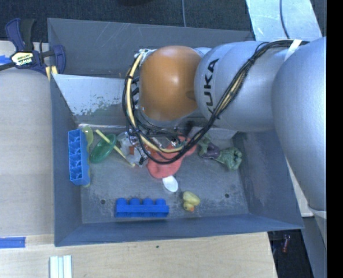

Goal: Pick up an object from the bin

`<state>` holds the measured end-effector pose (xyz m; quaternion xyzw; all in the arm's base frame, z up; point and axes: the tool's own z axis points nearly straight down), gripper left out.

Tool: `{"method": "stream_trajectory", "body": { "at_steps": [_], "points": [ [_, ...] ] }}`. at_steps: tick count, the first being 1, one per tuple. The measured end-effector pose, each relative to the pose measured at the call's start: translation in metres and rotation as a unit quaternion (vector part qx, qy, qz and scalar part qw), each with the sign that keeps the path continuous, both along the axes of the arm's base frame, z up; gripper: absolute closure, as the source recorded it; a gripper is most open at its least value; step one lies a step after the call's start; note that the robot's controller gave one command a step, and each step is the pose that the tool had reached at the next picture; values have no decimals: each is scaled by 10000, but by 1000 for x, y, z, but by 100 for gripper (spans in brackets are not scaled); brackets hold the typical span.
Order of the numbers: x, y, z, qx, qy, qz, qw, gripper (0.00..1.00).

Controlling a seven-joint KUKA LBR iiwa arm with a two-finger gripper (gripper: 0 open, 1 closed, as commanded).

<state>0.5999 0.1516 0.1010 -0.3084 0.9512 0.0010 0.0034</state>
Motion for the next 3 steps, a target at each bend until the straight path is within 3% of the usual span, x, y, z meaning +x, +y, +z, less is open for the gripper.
{"method": "stream_trajectory", "body": {
  "at_steps": [1,3],
  "points": [
    [0,0,0,-2,3,-2,10000,0],
    [0,0,0,-3,5,-3,10000,0]
  ]
}}
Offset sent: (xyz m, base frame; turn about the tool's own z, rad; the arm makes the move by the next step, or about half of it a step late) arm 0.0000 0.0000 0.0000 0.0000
